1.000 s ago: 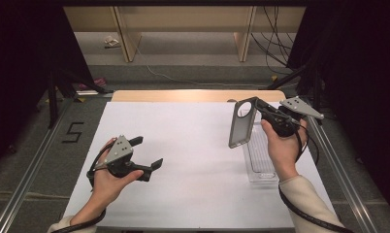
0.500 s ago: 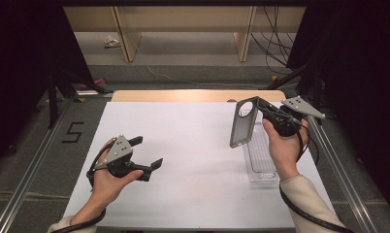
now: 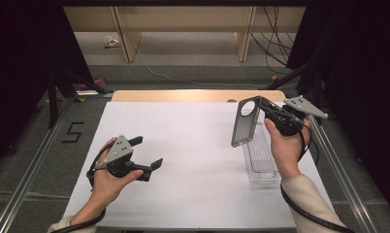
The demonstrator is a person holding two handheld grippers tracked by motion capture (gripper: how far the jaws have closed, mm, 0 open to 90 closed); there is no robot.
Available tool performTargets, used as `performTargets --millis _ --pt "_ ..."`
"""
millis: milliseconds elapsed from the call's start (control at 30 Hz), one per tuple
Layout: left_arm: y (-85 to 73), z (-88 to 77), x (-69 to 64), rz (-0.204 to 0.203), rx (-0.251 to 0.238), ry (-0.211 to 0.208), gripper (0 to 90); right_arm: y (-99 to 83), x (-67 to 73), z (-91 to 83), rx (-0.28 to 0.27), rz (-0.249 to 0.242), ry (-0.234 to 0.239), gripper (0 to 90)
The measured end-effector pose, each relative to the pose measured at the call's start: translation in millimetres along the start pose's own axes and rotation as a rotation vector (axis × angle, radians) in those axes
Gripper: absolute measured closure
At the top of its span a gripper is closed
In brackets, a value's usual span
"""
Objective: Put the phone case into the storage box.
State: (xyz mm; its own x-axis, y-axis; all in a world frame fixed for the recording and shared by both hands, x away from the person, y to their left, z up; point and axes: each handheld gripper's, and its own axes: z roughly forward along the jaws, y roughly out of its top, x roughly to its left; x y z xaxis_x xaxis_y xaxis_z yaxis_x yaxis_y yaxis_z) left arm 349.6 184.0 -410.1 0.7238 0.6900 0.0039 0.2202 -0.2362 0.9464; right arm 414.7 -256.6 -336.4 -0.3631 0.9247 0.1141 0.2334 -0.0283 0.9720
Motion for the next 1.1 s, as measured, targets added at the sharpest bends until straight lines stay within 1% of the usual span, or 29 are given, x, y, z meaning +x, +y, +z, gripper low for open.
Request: performTargets --millis 1100 --pt "-0.8 0.8 0.4 -0.002 0.006 0.006 0.0 3.0 -14.9 -3.3 -0.010 0.020 -0.036 89.1"
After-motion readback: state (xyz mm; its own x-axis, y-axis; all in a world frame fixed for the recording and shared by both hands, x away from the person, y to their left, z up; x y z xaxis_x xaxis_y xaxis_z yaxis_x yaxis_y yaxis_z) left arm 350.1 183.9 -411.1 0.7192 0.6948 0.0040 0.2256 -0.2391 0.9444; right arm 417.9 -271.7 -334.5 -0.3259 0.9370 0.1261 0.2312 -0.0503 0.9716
